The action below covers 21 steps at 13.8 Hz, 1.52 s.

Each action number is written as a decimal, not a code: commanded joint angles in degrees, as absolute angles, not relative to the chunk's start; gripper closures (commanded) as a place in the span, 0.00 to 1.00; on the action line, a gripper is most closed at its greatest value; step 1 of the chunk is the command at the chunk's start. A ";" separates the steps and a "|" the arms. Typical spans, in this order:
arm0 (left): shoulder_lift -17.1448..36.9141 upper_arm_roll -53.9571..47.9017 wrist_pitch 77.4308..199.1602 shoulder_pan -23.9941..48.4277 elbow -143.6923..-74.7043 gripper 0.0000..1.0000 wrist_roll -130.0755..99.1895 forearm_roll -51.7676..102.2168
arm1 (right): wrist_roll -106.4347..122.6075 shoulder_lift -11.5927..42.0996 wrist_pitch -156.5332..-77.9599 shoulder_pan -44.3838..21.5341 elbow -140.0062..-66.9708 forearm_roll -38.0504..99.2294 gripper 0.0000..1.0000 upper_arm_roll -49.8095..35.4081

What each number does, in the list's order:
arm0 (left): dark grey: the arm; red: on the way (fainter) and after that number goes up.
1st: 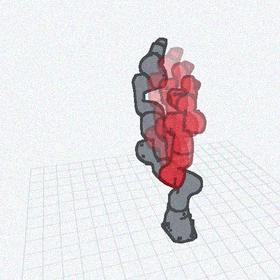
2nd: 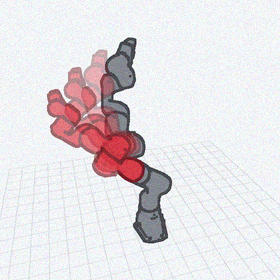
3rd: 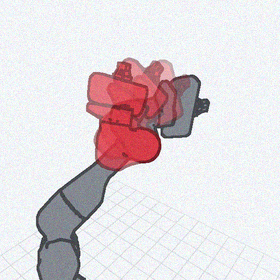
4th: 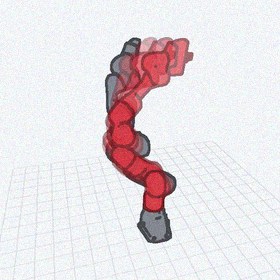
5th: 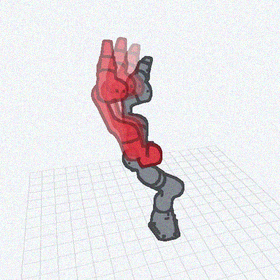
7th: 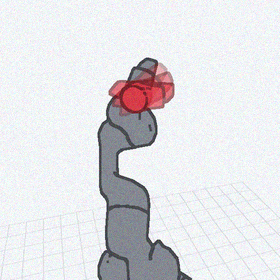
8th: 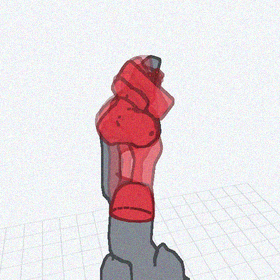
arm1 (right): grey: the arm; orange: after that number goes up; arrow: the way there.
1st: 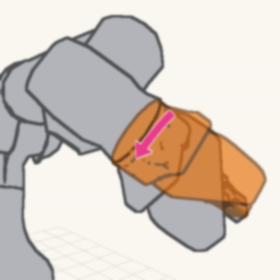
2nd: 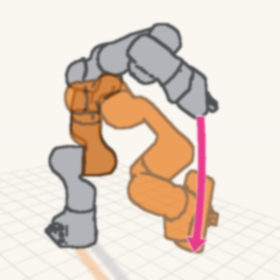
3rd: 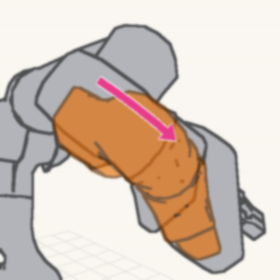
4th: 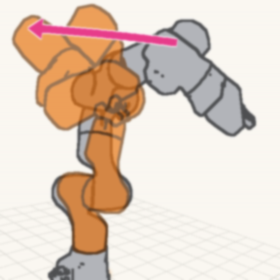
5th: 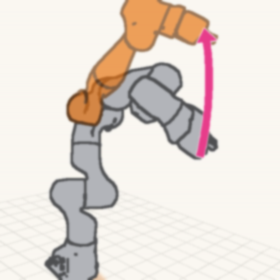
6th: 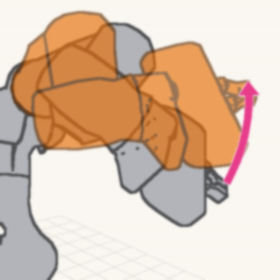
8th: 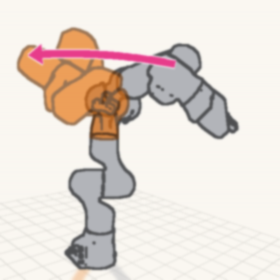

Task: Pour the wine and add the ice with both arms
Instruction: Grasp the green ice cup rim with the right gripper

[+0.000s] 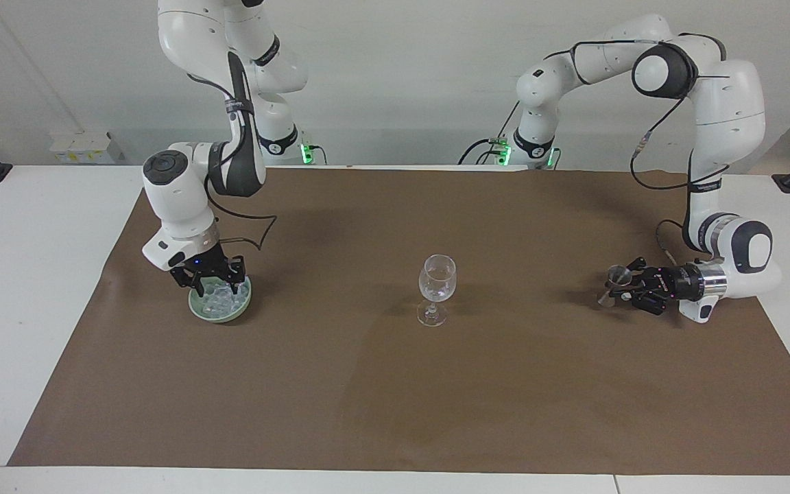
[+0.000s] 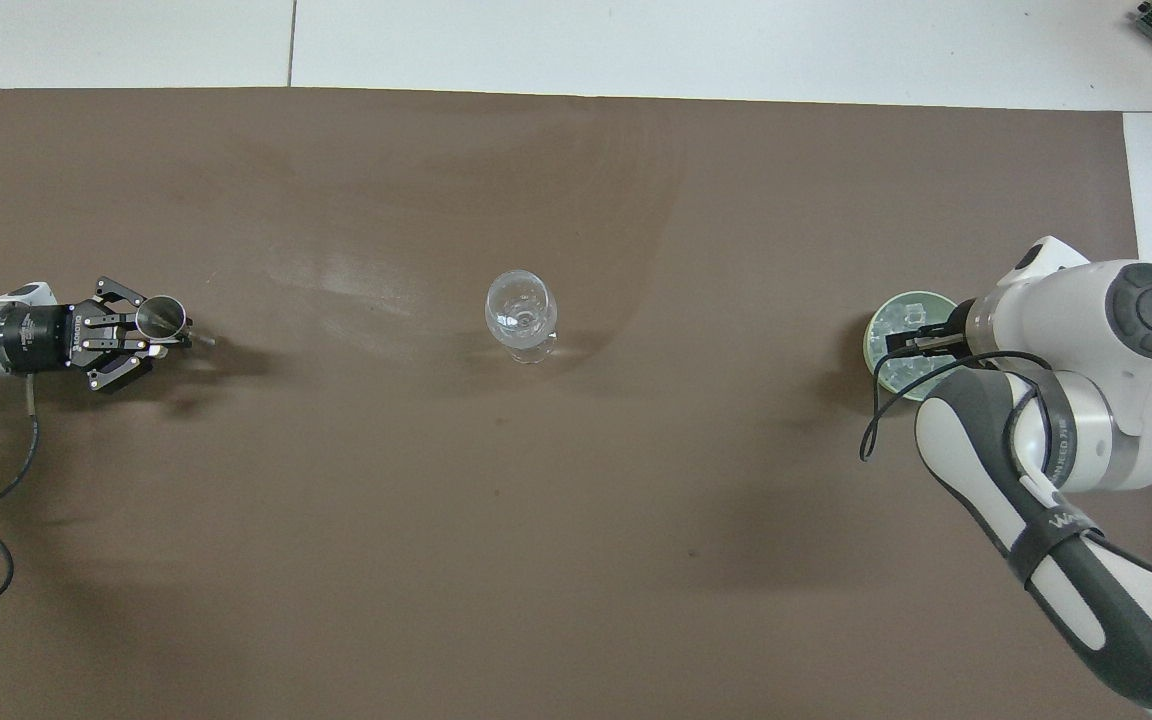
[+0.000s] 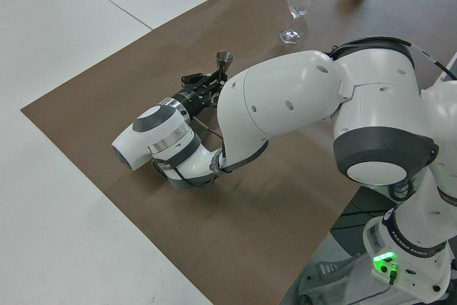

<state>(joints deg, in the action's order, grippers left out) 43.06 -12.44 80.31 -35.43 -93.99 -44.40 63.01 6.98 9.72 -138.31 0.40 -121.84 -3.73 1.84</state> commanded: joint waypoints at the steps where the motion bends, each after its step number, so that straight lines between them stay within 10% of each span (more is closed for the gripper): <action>1: 44.65 -12.48 80.68 -35.25 -92.02 1.00 -44.03 61.96 | 8.00 9.58 -139.83 0.62 -123.57 -4.92 0.34 1.67; 5: 44.82 -12.57 80.86 -35.33 -92.02 1.00 -44.03 61.96 | 8.00 9.58 -139.66 0.62 -123.66 -4.92 0.43 1.58; 8: 44.91 -12.48 81.12 -35.16 -92.02 1.00 -43.68 61.79 | 9.05 9.49 -138.96 0.62 -123.66 -4.92 1.00 1.58; 21: 44.82 -12.48 82.71 -35.07 -91.41 1.00 -43.15 58.98 | 6.59 6.33 -138.26 0.62 -123.13 -4.75 1.00 1.41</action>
<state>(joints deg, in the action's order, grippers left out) 43.80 -12.53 82.47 -35.42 -93.25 -43.48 60.07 7.58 7.49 -138.39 0.36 -122.54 -3.90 1.78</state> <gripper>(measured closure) 0.780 0.758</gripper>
